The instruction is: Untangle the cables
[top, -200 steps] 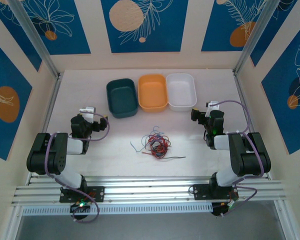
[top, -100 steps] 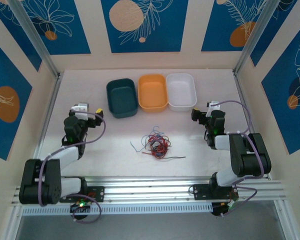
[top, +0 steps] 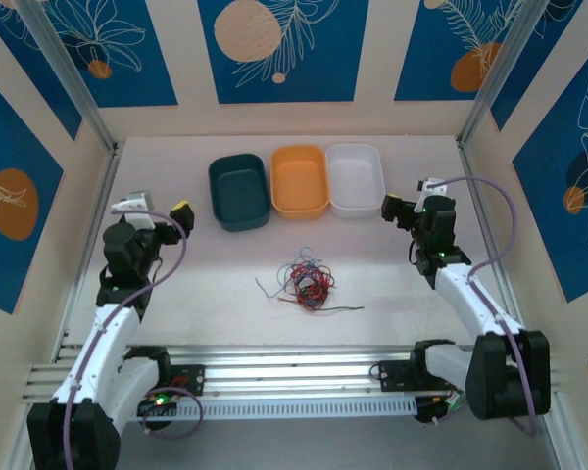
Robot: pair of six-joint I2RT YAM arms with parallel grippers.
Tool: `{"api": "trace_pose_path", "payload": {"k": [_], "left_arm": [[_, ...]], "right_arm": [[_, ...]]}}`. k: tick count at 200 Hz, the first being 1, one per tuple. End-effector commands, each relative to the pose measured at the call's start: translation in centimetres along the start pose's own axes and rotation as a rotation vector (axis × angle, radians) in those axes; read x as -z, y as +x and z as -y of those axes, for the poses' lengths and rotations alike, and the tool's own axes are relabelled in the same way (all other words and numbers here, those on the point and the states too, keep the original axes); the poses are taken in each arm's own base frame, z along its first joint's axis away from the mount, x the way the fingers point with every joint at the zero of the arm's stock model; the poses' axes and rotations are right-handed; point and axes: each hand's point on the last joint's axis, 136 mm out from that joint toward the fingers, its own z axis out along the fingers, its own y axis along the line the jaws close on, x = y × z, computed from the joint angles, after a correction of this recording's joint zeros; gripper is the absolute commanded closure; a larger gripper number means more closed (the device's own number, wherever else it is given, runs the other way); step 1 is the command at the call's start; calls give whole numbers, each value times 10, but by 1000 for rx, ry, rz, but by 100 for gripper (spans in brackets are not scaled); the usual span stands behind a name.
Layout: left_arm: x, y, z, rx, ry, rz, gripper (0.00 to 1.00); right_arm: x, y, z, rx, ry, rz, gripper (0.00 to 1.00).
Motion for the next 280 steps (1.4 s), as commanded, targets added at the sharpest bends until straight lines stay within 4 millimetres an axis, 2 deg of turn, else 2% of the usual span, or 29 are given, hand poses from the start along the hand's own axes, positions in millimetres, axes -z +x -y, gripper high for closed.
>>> {"api": "trace_pose_path", "payload": {"k": [1,34,52,87,116,141,156,171,204,248,280], "left_arm": [[10,26,26,134,84,-146,0],[15,50,68,123,151,-197,0],[15,67,100,76,221,-222,0],[9,115,152,67,348,-363,0],[5,156,176,22,392,-494,0],[2,182,189,7,425,-567,0],[0,192,194,8,445,-587,0],[-4,201,198,6,460,-615,6],[-8,224,210,10,504,-680,14],[-14,242,222,38,533,-707,22],[-17,254,225,47,544,-722,24]], "right_arm": [[21,22,-7,-95,-6,-152,1],[45,38,-36,-122,-77,-258,1],[58,46,-52,-143,-116,-327,4],[78,63,-82,-181,-179,-466,11],[87,86,-111,-209,-251,-613,21],[95,111,-132,-237,-301,-755,34],[99,127,-141,-241,-311,-822,38],[100,143,-148,-252,-315,-880,42],[101,176,-161,-271,-327,-989,56],[103,199,-176,-241,-332,-1053,61],[98,216,-177,-222,-298,-1084,62]]}}
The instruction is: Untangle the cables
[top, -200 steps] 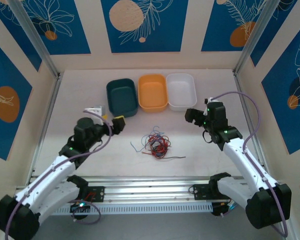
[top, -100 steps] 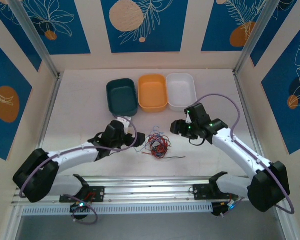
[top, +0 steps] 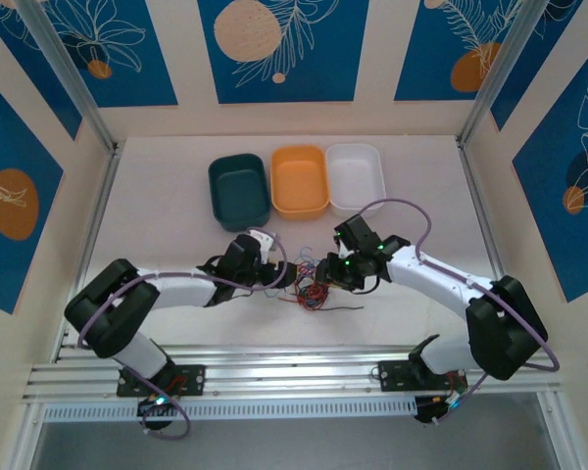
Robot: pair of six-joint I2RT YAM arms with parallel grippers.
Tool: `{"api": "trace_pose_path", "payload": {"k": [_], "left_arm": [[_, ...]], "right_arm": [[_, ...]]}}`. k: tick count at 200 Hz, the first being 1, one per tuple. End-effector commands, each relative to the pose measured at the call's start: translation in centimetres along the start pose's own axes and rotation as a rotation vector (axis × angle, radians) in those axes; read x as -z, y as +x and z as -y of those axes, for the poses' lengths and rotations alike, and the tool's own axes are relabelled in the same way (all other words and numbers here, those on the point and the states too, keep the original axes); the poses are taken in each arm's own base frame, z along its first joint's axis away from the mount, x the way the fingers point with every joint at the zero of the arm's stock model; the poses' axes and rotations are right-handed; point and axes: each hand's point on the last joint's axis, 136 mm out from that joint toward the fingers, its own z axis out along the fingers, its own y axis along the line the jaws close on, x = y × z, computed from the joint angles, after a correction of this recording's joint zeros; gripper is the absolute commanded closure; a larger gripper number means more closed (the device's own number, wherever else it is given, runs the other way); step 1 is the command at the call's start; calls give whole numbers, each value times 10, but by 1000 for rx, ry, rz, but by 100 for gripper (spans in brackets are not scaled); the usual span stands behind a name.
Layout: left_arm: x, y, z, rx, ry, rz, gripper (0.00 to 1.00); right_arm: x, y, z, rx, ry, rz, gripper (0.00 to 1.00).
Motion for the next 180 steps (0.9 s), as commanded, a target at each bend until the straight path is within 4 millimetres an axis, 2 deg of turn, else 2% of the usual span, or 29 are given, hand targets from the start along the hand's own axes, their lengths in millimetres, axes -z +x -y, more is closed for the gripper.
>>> {"api": "trace_pose_path", "payload": {"k": [1,32,57,72,86,104,123,159,180], "left_arm": [[-8,-11,18,-1,71,30,24],[-22,-8,18,16,90,19,33],[-29,-7,17,35,94,25,41],[-31,-8,13,50,82,40,50],[-30,-10,10,63,64,55,60],[-24,-13,3,67,22,79,76],[-11,-16,-10,69,-64,112,87],[20,-25,-35,53,-234,160,100],[37,-29,-46,53,-316,181,100]], "right_arm": [[-13,7,1,-25,3,-41,63],[-24,2,3,-28,14,-42,69],[-27,-8,-5,-14,3,-27,79],[-28,-16,-12,0,-3,-10,88],[-26,-25,-19,12,-4,9,91],[-19,-38,-25,25,17,43,94],[-8,-48,-30,39,35,78,96],[20,-58,-32,63,80,132,100],[38,-60,-34,77,91,166,100]]}}
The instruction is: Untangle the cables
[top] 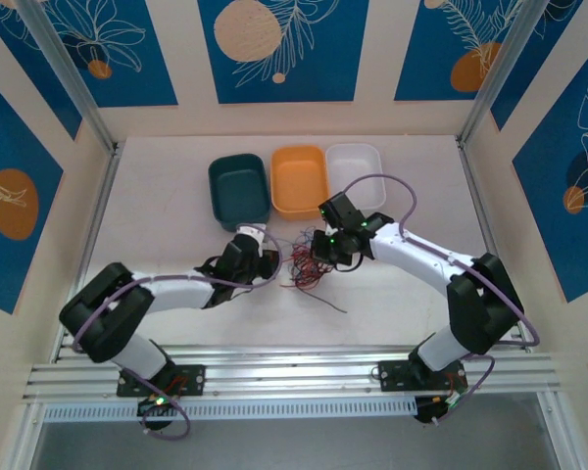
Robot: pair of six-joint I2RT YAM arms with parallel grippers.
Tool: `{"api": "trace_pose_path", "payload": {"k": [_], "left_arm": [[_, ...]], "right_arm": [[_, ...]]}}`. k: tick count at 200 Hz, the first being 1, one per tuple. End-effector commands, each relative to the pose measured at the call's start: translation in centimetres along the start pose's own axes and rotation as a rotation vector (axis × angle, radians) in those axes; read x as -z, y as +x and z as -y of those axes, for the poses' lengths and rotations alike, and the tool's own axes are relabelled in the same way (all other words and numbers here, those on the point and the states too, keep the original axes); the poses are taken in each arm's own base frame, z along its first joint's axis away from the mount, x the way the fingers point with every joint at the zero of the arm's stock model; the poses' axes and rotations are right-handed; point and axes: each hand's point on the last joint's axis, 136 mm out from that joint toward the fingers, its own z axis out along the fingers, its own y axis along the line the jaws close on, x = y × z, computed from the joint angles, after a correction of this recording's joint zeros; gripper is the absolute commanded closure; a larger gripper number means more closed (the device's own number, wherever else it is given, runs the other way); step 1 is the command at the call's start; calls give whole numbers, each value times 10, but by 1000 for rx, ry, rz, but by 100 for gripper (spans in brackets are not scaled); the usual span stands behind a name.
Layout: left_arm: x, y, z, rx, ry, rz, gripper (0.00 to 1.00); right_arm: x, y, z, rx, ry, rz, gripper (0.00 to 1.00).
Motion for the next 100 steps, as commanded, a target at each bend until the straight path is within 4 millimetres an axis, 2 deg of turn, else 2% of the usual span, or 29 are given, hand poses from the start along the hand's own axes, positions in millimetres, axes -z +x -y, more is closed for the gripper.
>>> {"api": "trace_pose_path", "payload": {"k": [1,40,52,84,100], "left_arm": [[16,-1,-29,-30,-163,16,100],[35,-16,-39,-64,-233,52,100],[39,-20,-39,-78,-242,62,100],[50,-28,-40,-97,-260,85,100],[53,-27,-42,-101,-267,86,100]], "right_arm": [[31,-7,2,27,37,54,100],[64,-11,-11,58,-16,110,100],[71,-8,-19,75,-49,97,95],[68,-1,-24,63,-50,41,87],[59,3,-19,36,-19,-2,77]]}}
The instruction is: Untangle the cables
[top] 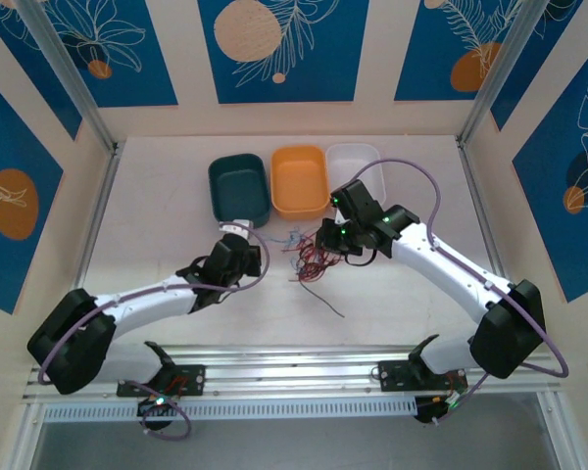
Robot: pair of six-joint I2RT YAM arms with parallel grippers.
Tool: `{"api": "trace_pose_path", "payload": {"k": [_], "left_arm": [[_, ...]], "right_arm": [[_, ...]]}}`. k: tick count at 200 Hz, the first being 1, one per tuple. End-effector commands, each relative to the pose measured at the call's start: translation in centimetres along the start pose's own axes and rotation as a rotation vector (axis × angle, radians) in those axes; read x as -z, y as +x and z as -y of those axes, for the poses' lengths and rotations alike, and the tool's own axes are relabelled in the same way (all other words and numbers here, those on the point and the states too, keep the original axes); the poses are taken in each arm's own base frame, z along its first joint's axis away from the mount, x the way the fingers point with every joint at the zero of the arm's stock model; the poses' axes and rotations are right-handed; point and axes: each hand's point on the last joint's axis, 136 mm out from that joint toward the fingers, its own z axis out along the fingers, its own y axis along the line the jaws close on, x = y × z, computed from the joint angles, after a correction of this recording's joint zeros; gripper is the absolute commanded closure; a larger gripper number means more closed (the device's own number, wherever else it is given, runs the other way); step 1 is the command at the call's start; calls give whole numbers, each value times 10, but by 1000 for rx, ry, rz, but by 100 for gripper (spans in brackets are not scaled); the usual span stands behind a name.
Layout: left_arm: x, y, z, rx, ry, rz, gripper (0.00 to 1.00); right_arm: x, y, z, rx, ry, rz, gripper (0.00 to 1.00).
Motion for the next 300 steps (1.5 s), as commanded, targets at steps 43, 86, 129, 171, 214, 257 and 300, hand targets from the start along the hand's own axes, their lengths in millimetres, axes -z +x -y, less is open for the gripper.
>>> {"api": "trace_pose_path", "payload": {"k": [43,86,129,171,214,257,300], "left_arm": [[10,17,-19,-35,-50,-45,100],[18,24,-23,3,-39,-50,81],[34,-1,-10,-4,14,9,39],[38,-26,12,1,74,43,24],[9,-27,52,17,179,-24,19],[-22,-14,75,-43,153,-116,11],[-40,5,71,-41,98,-189,0]], "right_arm": [[-23,30,21,-63,117,-185,66],[-24,30,34,-113,148,-177,68],[-32,23,48,-212,112,-197,78],[-43,14,52,-213,93,-206,82],[-64,14,62,-249,115,-267,87],[-81,15,68,-270,132,-292,87],[-96,19,72,-282,132,-311,82]]}}
